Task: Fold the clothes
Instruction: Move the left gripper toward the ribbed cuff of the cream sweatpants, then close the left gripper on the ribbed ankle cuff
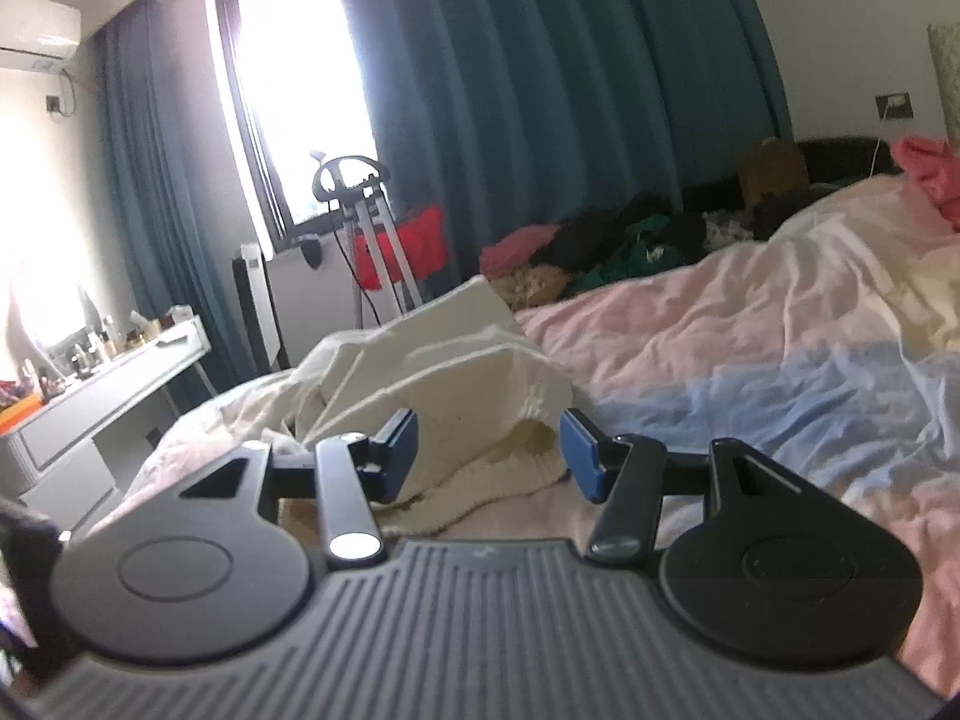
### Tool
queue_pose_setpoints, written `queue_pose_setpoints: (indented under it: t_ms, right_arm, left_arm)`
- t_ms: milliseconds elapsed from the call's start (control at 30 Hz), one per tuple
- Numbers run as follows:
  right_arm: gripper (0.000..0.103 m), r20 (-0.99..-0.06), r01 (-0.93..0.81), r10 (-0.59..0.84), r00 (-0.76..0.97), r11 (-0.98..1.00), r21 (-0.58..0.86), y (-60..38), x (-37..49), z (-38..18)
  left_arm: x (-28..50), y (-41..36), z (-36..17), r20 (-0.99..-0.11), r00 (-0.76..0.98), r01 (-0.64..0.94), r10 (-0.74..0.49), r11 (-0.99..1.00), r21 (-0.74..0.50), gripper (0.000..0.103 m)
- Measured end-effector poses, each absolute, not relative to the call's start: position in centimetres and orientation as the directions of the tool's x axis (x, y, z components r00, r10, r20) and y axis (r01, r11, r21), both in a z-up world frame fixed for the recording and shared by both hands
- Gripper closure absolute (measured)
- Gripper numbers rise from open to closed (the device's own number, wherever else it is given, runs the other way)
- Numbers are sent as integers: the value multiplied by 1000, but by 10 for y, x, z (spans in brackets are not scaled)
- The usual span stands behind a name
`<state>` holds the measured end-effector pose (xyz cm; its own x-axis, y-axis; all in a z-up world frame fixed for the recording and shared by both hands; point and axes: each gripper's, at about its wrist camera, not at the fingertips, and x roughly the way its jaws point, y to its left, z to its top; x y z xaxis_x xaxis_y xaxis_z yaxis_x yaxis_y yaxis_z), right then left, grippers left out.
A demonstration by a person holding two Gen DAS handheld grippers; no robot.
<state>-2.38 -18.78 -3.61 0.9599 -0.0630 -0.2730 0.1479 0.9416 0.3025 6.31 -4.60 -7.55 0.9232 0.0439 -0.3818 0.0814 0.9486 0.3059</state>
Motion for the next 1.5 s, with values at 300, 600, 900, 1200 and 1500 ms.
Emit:
queue_pose_setpoints:
  t_ms: [300,600,900,1200,1500]
  right_arm:
    - [46,-312,217,-93,946,894,391,-220,-23,-42]
    - [44,-344,204,-68,937,904,376,-225,-11,-53]
    - [44,-395,223,-84,915,920,321,-221,3,-71]
    - [44,-392,202,-96,915,950,238,-193,-3,-68]
    - [45,-377,142,-66,924,974,177,-160,-9,-61]
  left_arm:
    - [98,-75,-93,-310,949,107,65,854,508,0]
    - [143,-106,-116,-226,957,16,180,747,664,22]
    - [120,-36,-50,-216,968,-21,125,904,427,83]
    - [92,37,16,-194,979,-31,64,986,165,89]
    - [63,109,-1,-296,955,-4,38,993,115,90]
